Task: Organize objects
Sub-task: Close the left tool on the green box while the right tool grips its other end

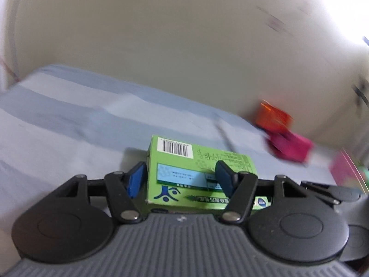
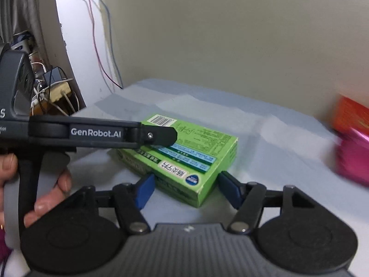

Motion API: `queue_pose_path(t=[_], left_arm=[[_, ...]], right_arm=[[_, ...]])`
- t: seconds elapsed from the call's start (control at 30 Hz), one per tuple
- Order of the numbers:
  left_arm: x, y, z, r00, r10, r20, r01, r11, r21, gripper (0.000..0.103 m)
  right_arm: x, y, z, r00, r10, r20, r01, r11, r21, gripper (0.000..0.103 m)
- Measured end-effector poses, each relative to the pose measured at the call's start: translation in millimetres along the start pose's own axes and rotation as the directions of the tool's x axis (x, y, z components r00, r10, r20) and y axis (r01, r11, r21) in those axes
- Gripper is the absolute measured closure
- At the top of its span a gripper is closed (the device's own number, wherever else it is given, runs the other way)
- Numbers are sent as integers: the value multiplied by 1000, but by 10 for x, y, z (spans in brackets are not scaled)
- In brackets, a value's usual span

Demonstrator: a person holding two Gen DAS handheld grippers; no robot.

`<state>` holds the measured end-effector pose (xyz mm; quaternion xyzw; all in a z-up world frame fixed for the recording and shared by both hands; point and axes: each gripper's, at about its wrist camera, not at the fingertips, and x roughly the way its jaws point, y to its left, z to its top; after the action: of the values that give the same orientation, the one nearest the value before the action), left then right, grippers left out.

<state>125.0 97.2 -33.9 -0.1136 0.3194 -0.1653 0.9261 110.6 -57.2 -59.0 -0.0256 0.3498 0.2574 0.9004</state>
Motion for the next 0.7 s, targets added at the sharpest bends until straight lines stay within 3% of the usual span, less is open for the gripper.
queue_pose_path(t=[0.07, 0.17, 0.3, 0.43, 0.57, 0.7], left_arm=[[-108, -314, -177, 997, -65, -34, 67, 996, 59, 35], [-354, -818, -507, 994, -98, -57, 105, 982, 154, 34], [-659, -1269, -935, 978, -182, -102, 195, 971, 138, 34], [-844, -1720, -1406, 968, -235, -84, 246, 955, 167, 33], [-909, -2003, -1641, 969, -242, -55, 248, 953, 174, 31], [-936, -2139, -1696, 961, -263, -81, 274, 943, 187, 30]], right_arm=[[-356, -71, -254, 999, -37, 2, 37, 999, 20, 41], [-891, -169, -695, 997, -74, 9, 74, 995, 64, 41], [-1621, -142, -1305, 990, -137, 32, 134, 988, 82, 41], [-2212, -85, -1827, 977, -206, 49, 202, 975, 89, 41], [-2606, -127, -2213, 969, -234, 83, 217, 961, 172, 39], [-2709, -40, -2344, 955, -279, 103, 258, 949, 178, 36]])
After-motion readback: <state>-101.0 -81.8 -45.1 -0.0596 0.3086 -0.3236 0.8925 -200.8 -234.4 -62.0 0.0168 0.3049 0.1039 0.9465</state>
